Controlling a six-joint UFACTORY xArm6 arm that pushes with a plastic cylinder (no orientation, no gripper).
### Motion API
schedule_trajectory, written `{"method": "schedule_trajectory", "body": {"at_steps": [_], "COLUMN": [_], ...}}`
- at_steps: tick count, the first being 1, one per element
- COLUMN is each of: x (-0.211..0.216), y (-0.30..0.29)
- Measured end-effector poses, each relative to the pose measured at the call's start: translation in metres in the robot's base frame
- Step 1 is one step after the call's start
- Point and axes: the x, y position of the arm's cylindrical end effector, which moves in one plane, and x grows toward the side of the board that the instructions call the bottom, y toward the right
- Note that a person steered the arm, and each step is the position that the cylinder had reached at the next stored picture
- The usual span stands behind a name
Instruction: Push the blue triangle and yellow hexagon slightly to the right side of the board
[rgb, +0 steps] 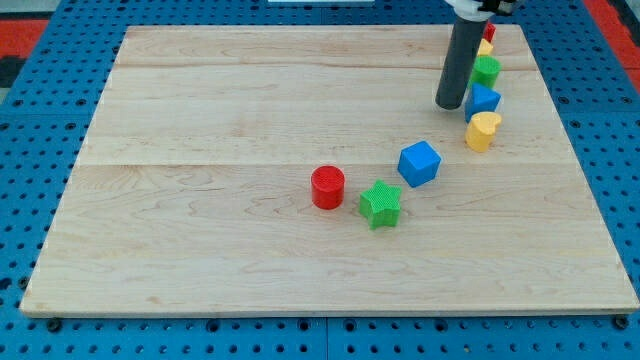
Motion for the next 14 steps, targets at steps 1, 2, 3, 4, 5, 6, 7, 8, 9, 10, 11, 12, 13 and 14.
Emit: {"method": "schedule_trajectory", "body": {"at_steps": [1,2,3,4,5,6,7,8,9,10,11,12,13,14], "x": [0.000,0.000,-0.008,-0.036,-0.067,-0.092,-0.096,-0.096,-0.096,-0.094,-0.091,-0.091,-0.091,-0.091], "y": [0.012,0.017,-0.001,-0.036,-0.053,-0.053,-0.053,-0.053,-0.038,-0.017,-0.013,-0.010,-0.006,-0.002]}}
